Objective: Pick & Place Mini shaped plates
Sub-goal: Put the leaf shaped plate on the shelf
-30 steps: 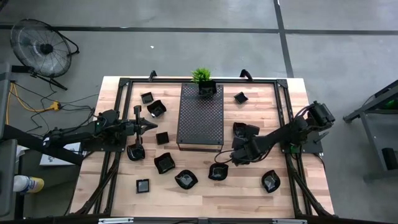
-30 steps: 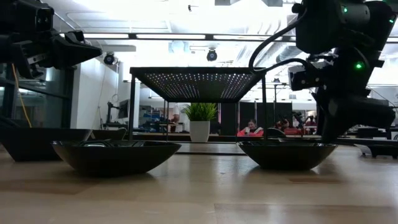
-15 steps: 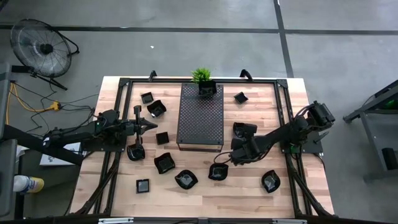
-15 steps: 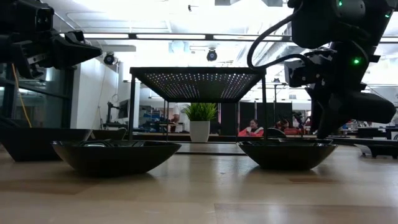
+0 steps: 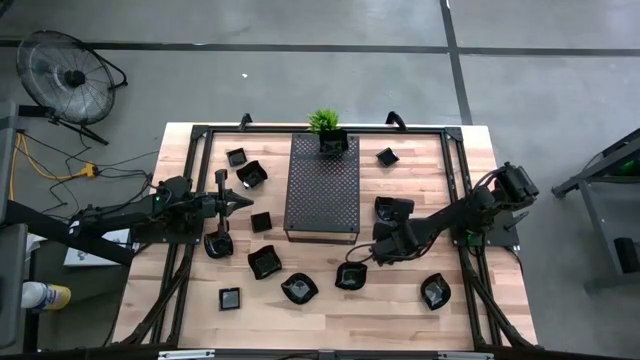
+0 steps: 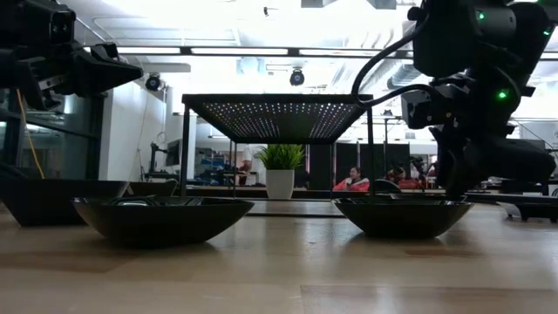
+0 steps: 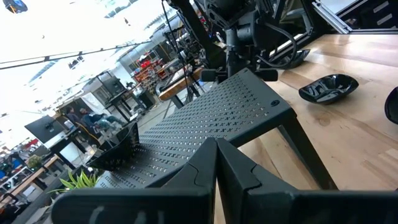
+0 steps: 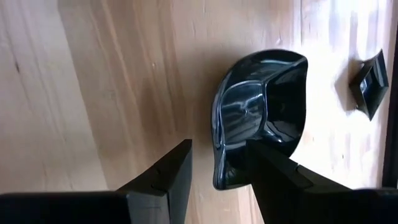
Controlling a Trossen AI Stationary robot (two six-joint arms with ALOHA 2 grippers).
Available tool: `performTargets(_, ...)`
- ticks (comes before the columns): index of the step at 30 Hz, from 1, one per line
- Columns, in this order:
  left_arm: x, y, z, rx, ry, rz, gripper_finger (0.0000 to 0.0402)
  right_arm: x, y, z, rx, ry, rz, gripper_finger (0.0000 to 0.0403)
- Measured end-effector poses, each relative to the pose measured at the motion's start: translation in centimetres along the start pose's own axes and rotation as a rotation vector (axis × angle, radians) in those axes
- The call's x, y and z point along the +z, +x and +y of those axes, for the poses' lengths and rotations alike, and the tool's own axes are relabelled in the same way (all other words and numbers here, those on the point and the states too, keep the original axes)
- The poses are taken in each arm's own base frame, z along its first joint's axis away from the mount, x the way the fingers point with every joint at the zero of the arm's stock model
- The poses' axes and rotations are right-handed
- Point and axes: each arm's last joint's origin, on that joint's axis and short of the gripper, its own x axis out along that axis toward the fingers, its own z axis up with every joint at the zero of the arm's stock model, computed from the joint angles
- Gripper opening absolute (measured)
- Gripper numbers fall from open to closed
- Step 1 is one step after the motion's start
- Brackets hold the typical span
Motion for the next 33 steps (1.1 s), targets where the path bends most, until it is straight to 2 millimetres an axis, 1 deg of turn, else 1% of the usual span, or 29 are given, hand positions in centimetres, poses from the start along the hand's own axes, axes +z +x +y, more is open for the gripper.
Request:
performTargets(14,0.0,0.0,0.0,0.000,0.000,0.000,0.0001,0.7,0.8,-1.0,0.028,0.033,0.018,0.0144)
performTargets(25,0.0,0.0,0.0,0.000,0.000,0.000,0.0001,1.3,1.3,-1.3,0.090,0.019,0.016,0.0144)
performTargets(33,0.0,0.0,0.0,0.000,0.000,0.001,0.0001,1.6,1.9,-2.1,0.108,0.060,0.045,0.0144)
